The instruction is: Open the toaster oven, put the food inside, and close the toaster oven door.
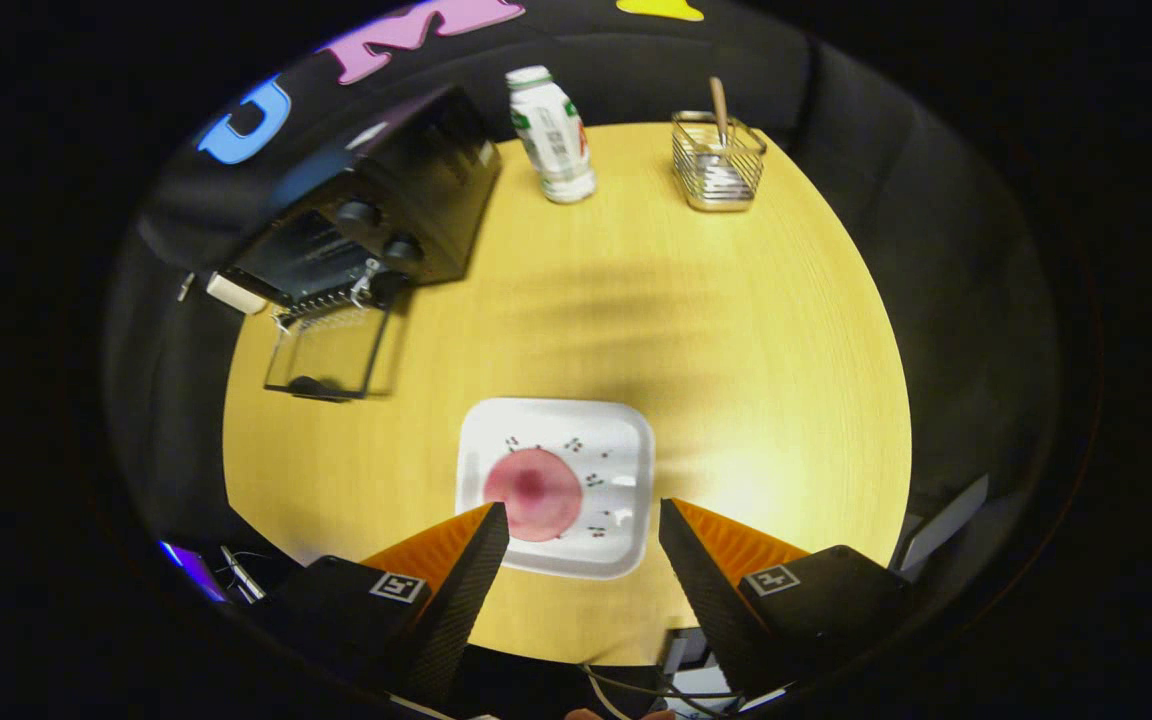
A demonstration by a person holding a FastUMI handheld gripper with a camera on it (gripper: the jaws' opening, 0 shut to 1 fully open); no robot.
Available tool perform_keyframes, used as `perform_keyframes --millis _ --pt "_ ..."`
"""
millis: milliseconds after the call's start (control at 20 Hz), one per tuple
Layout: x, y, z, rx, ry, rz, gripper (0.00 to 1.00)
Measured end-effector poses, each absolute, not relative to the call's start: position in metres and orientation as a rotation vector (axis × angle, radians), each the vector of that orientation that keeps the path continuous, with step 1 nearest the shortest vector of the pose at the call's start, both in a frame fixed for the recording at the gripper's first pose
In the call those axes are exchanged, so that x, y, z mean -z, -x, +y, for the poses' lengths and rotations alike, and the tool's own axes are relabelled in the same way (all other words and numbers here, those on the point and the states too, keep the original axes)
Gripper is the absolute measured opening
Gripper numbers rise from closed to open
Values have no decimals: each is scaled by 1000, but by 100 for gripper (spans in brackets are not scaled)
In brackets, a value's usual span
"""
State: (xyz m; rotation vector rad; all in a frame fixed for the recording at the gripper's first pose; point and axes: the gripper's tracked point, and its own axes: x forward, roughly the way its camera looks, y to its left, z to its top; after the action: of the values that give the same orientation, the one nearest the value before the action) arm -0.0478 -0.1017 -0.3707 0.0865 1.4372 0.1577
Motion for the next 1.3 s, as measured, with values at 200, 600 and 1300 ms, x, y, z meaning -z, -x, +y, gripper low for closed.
perform_keyframes --millis 200,600,1300 --pt "406 55 -116 -143 -82 1542 99" --pt "441 57 -118 -105 -92 1608 55" --pt "439 63 -109 -183 -407 1586 5"
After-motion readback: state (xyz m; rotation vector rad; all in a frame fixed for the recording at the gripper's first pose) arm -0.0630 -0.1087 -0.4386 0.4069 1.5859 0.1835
